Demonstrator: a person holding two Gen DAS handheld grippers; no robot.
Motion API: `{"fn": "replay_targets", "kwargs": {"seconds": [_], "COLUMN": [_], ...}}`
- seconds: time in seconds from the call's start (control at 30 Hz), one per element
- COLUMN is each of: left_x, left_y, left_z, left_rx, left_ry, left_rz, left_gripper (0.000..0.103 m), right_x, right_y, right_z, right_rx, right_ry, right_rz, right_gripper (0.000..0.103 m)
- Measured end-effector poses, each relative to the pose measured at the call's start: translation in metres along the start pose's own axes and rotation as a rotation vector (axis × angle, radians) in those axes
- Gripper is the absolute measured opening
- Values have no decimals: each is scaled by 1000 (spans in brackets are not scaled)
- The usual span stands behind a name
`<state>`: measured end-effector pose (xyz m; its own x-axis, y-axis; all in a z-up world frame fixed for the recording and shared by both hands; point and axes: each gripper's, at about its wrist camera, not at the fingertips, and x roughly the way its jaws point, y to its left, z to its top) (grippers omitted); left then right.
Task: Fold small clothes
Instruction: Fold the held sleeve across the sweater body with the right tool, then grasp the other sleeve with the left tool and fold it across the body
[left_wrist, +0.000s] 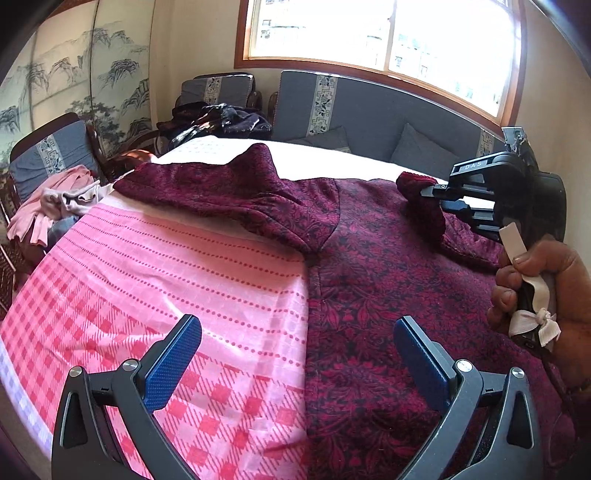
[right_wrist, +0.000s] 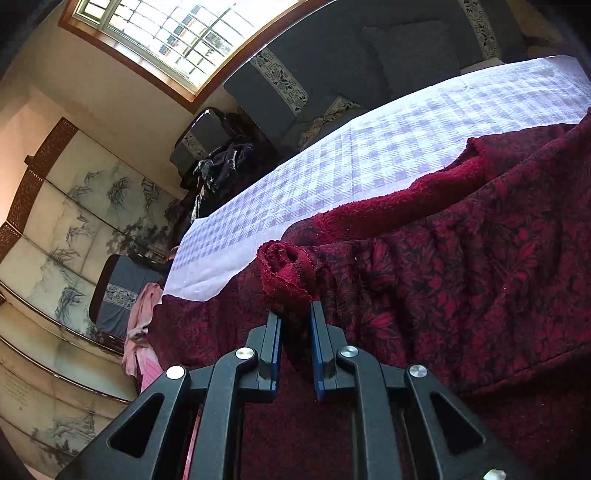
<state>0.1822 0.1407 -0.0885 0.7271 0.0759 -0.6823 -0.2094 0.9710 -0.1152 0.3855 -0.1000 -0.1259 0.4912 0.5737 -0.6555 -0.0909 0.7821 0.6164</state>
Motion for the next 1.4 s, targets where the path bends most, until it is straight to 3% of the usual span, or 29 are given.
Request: {"fn": "replay_targets", "kwargs": {"seconds": [0.3, 0.47, 0.57, 0.67, 0.87, 0.93, 1.13, 1.23, 1.27, 1.3, 1.33, 1.37, 1.4], "left_x": [10, 22, 33, 54, 116, 133, 165, 179, 182, 187, 196, 205, 210], "left_y": [30, 72, 115, 161, 230, 246, 266, 274, 278, 282, 286, 289, 291], "left_z": [13, 40, 60, 79, 103, 106, 134, 144, 145, 143, 142, 139, 135], "left_rx": [-75, -165, -243, -315, -456, -533, -583, -635, -666, -701, -733, -761, -781], "left_ry": [3, 10, -4, 39, 174, 204, 205, 167, 147, 140, 159, 181, 181], "left_rz": [-11, -108, -170, -170, -300, -353, -398, -401, -404, -402, -399, -399, -400], "left_gripper": [103, 103, 103, 103, 101, 97, 96, 95, 91, 70, 35, 16, 10], "right_x": [26, 33, 15, -3, -1, 2, 4, 4, 3, 3, 2, 1, 1], "right_y": [1, 1, 9, 19, 19, 13, 10, 8, 6, 6, 5, 4, 3], "right_z": [-12, -16, -21, -30, -47, -51, -55, -57, -57, -58, -58, -58, -58], "right_rx": [-13, -1, -40, -131, -189, -180, -176, -163, -161, -160, -157, -152, -147], "right_ry": [100, 165, 130, 105, 129, 145, 140, 135, 134, 131, 129, 126, 124], "right_rz": [46, 136, 177, 147, 109, 108, 104, 108, 109, 111, 114, 117, 122], "right_gripper": [21, 45, 56, 71, 72, 72, 71, 71, 71, 71, 71, 71, 71]}}
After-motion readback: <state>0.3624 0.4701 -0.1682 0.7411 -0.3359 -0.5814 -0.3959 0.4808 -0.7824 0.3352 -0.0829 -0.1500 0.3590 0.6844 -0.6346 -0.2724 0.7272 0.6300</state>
